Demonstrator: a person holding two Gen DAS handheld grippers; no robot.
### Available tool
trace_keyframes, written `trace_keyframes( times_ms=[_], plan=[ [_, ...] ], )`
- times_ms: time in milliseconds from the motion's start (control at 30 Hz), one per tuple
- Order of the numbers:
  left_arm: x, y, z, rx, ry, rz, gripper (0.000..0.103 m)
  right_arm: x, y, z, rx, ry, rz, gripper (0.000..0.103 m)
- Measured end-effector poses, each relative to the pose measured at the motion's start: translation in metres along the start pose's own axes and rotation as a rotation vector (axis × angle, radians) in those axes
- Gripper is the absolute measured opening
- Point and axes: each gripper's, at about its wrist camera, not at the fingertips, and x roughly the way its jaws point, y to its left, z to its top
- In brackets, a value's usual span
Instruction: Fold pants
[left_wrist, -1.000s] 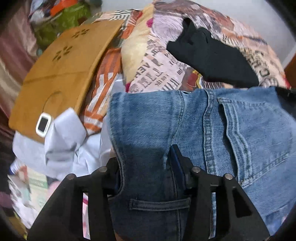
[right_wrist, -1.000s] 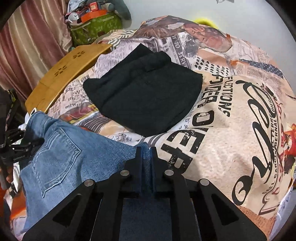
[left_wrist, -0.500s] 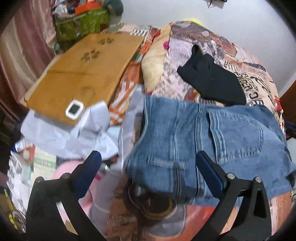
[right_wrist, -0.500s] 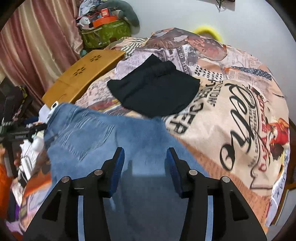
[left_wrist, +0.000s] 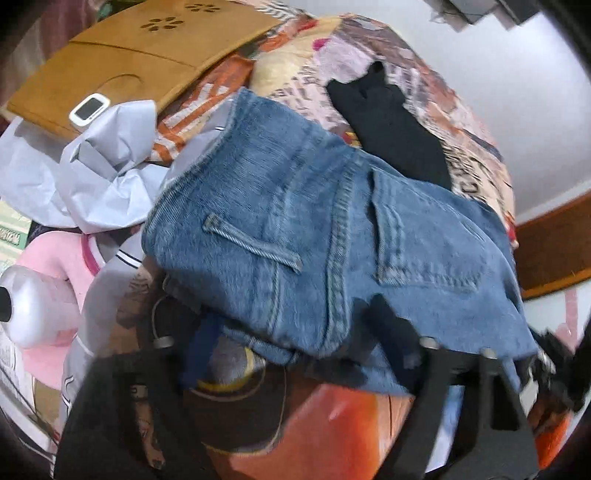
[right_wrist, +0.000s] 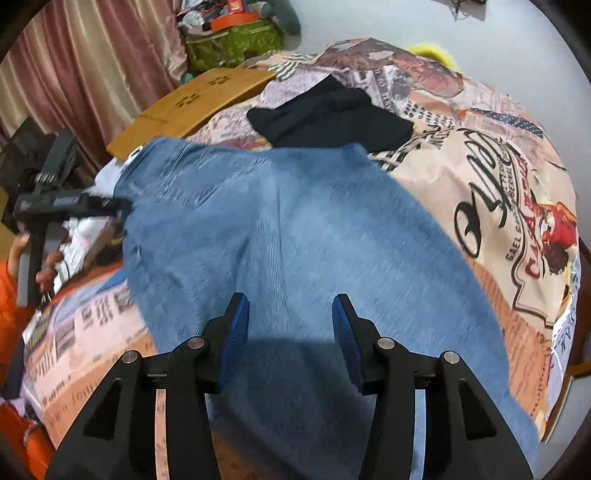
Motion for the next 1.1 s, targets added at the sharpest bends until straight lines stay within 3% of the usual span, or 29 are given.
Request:
trace_keyframes(
  times_ms=[67, 100, 133, 400, 633, 833, 933, 1000, 1100],
  plan=[
    [0.002, -0.002, 0.004, -0.017, -0.018, 0.054, 0.05, -0.002, 0.002, -0.004, 0.0, -0.008, -0.004, 0.044],
    [0.001, -0.003, 0.006, -0.012, -0.028, 0.077, 0.029, -0.002, 0.003, -0.005, 0.007, -0.01, -0.002, 0.044],
    [-0.001, -0.005, 0.008, -0.005, -0.04, 0.115, 0.02, -0.003, 0.003, -0.006, 0.015, -0.012, 0.0, 0.044],
    [-0.053, -0.007, 0.016, 0.06, -0.178, 0.108, 0.017, -0.004, 0.001, -0.008, 0.036, -0.004, 0.013, 0.045],
    [-0.037, 0.018, 0.006, 0.008, -0.096, 0.091, 0.017, -0.007, -0.001, -0.012, 0.048, 0.02, 0.034, 0.045],
    [-0.006, 0.03, -0.015, 0.005, -0.042, 0.125, 0.026, -0.012, -0.002, -0.023, 0.083, 0.001, 0.034, 0.052],
    [-0.012, 0.026, -0.015, 0.034, -0.055, 0.171, 0.04, -0.016, -0.003, -0.029, 0.104, -0.014, 0.029, 0.054],
    [-0.02, 0.023, -0.015, 0.065, -0.066, 0.208, 0.058, -0.02, -0.007, -0.033, 0.123, -0.025, 0.021, 0.059],
    [-0.037, 0.016, -0.015, 0.107, -0.112, 0.255, 0.07, -0.024, -0.022, -0.04, 0.183, -0.032, 0.017, 0.065]
  ],
)
